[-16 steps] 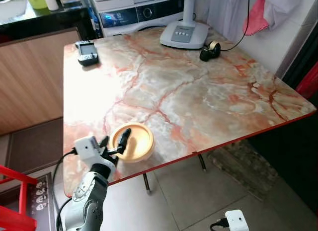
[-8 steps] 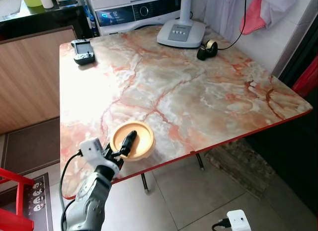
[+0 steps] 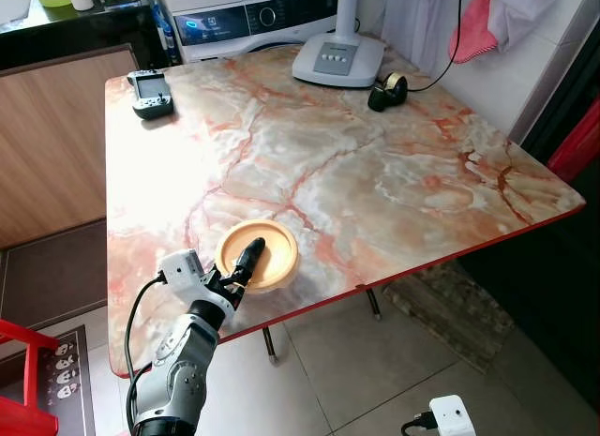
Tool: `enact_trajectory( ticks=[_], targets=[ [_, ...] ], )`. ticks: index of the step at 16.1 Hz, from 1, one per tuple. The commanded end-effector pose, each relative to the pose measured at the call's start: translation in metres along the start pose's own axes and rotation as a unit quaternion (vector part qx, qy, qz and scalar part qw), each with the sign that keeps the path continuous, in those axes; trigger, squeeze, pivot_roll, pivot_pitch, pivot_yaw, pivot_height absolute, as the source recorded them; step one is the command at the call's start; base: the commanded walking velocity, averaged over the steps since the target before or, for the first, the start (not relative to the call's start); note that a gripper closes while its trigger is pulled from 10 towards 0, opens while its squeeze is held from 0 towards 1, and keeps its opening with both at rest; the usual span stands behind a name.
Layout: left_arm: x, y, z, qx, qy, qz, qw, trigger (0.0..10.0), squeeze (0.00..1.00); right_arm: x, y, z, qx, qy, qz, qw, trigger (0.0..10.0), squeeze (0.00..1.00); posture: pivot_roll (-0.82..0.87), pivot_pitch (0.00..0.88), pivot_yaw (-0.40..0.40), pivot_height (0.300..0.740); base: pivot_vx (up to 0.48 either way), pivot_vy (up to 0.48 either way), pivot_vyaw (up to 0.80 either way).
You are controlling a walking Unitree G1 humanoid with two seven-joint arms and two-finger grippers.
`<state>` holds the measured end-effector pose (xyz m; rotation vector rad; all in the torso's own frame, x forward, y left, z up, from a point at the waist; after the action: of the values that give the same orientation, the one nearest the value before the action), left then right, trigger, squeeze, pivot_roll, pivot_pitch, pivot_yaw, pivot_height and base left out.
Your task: Restocking fridge
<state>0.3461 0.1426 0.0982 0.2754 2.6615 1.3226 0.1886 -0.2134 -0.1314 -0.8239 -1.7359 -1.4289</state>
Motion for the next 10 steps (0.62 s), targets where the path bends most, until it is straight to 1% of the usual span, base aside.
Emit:
enact_trajectory(
  ticks=[1,4,5,6,8,10],
  targets=[
    [-0.001,0.002,-0.009,0.003,-0.017,0.001,1.000,0.0,0.00,0.001,-0.002,-0.001,0.002,0.000,0.001,1.000,10.0,0.00,-0.08,0.097,-0.022,0.740,0.000,0.000,0.00],
    [-0.002,0.006,-0.014,0.000,-0.027,-0.004,1.000,0.0,0.00,0.001,-0.003,0.000,0.003,0.001,0.001,1.000,10.0,0.00,-0.08,0.092,-0.022,0.740,0.000,0.000,0.00],
    [-0.004,0.009,-0.018,-0.008,-0.036,-0.004,0.999,0.0,0.00,0.001,-0.003,0.000,0.004,0.001,0.002,1.000,10.0,0.00,-0.08,0.087,-0.019,0.740,0.000,0.000,0.00],
    [-0.004,0.009,-0.019,-0.016,-0.039,-0.002,0.999,0.0,0.00,0.001,-0.003,0.000,0.004,0.002,0.002,1.000,10.0,0.00,-0.08,0.087,-0.019,0.740,0.000,0.000,0.00],
    [-0.005,0.010,-0.024,-0.014,-0.044,-0.002,0.999,0.0,0.00,0.001,-0.004,0.000,0.005,0.002,0.002,1.000,10.0,0.00,-0.08,0.081,-0.017,0.740,0.000,0.000,0.00],
    [-0.003,0.008,-0.023,-0.013,-0.040,0.001,0.999,0.0,0.00,0.001,-0.004,0.001,0.005,0.003,0.003,1.000,10.0,0.00,-0.08,0.073,-0.013,0.740,0.000,0.000,0.00]
  ],
)
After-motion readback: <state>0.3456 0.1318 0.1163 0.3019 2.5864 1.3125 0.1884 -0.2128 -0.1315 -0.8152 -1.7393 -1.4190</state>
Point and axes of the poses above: a point about 5 cm out from each wrist's last joint towards the gripper, its own x axis pointing back from the gripper into the wrist, its own y axis along the axis of the wrist's last joint, z = x × y, the point moved 5 cm from there along -x, pointing out of the wrist towards the gripper, and after that the axes turned 2 degrees about x, right-handed, at the moved point
